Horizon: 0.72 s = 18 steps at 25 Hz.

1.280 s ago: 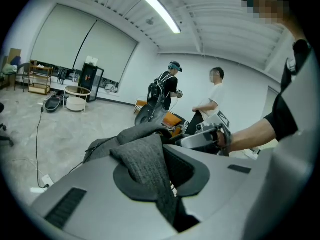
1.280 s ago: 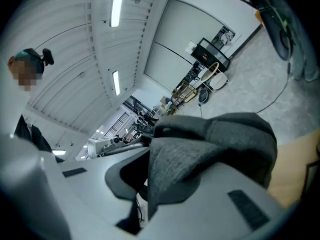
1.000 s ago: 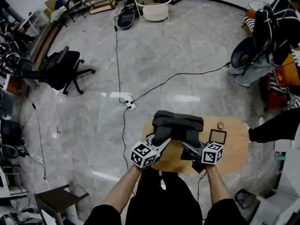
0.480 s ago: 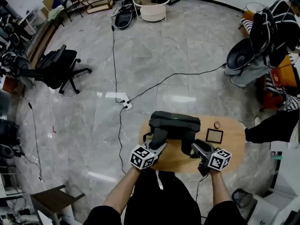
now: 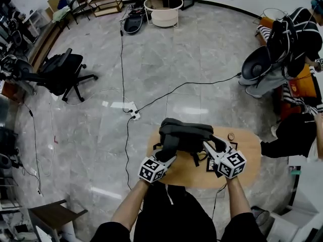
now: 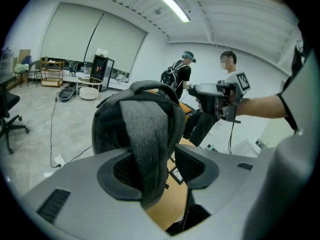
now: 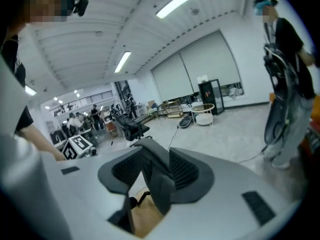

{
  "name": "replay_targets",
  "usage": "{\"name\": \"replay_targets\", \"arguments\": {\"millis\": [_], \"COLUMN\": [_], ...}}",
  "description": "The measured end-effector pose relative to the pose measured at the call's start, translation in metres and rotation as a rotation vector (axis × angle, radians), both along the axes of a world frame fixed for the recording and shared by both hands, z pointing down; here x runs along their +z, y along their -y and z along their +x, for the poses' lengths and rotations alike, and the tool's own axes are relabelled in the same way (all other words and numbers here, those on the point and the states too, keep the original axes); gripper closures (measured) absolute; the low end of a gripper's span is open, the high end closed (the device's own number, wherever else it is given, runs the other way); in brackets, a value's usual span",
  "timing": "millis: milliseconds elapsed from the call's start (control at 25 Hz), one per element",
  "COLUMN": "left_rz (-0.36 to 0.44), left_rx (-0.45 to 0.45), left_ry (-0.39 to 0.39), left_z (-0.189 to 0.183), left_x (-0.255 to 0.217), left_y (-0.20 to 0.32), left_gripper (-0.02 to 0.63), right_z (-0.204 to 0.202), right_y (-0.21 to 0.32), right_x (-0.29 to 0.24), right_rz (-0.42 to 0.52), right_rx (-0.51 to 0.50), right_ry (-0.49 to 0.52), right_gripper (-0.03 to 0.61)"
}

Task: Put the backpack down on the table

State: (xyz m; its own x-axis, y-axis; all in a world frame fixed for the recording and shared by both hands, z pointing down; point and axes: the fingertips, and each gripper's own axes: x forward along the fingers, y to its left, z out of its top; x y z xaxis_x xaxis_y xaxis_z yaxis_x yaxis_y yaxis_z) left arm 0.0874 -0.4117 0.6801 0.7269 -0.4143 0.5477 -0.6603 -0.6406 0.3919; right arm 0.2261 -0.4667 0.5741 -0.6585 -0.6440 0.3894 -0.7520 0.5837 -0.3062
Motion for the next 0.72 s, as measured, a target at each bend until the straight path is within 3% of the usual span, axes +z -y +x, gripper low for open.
{"name": "replay_targets", "arguments": {"millis": [160,280,520,720], "left_rz": [-0.008,-0.028,-0.055,-0.054], "left_rx": [-0.059,-0.097,-0.147,-0.158], "left_ry": [0.022,0.009,-0.016,-0.023], "left_z": [-0.016,-0.026,-0.050,-0.060], "left_x": [0.005,-0.003,-0.003,-0.003], "left_y": [-0.007,-0.017,-0.028,-0.035], "left_gripper": [0.388,0.388,0.390,0.393], "right_z": [-0.043,-0.054,-0.063,-0.078], "right_y": [0.036,0.070,0.075,0.050], "right_x": [0.000,0.022,0.048,0.051], "right_rz": [0.079,0.051,-0.061,-0.047], "right_rx": [-0.169,-0.239,-0.368,-0.426], "right_ry": [-0.240,-0.381,-0.427,-0.439], "right_gripper": [0.405,0.377,0.431,0.460]}}
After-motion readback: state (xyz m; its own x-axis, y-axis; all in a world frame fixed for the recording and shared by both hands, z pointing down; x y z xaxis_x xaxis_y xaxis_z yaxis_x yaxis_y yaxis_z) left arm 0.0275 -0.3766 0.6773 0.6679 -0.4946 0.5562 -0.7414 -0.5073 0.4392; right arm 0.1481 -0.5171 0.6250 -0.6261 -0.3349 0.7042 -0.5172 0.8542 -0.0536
